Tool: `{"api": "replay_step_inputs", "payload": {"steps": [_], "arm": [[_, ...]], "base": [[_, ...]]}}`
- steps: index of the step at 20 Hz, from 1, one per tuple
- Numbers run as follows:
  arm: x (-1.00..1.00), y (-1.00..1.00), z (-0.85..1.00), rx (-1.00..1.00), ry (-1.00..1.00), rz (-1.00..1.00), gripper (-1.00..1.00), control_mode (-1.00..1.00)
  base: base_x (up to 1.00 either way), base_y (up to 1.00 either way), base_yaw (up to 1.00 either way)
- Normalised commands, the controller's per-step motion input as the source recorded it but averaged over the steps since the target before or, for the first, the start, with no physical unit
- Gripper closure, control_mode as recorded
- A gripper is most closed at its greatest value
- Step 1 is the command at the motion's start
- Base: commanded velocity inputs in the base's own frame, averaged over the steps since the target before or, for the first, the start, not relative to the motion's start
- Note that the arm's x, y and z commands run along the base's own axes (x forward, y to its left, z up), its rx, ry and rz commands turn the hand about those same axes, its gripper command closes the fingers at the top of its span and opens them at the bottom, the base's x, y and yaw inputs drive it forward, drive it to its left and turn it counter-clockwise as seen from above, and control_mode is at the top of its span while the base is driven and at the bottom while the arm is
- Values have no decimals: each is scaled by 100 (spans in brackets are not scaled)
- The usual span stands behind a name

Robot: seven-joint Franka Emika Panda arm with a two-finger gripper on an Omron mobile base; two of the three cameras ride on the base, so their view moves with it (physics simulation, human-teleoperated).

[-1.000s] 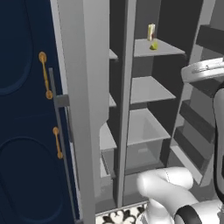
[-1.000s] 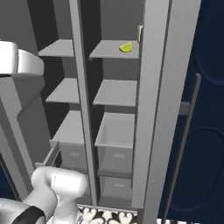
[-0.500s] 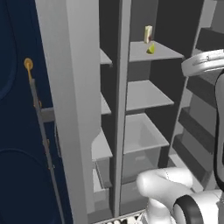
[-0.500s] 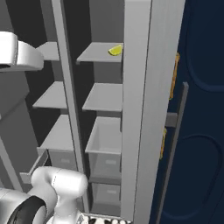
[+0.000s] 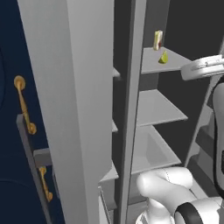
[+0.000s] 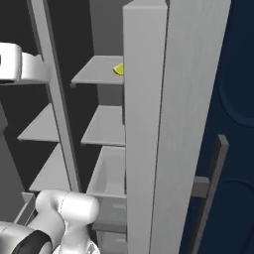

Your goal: Grab a lemon wedge from the fridge and one ice cube from the ice bowl, and put them in the glass of lemonade.

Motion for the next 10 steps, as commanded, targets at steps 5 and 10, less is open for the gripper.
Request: {"api": "replay_step_inputs", "payload": {"steps": [5, 10], "arm": [[0, 0, 0, 0, 0, 0, -100, 100], [13, -26, 1, 0, 0, 0, -100, -100]], "base": [[53, -27, 0], [4, -18, 0]]}}
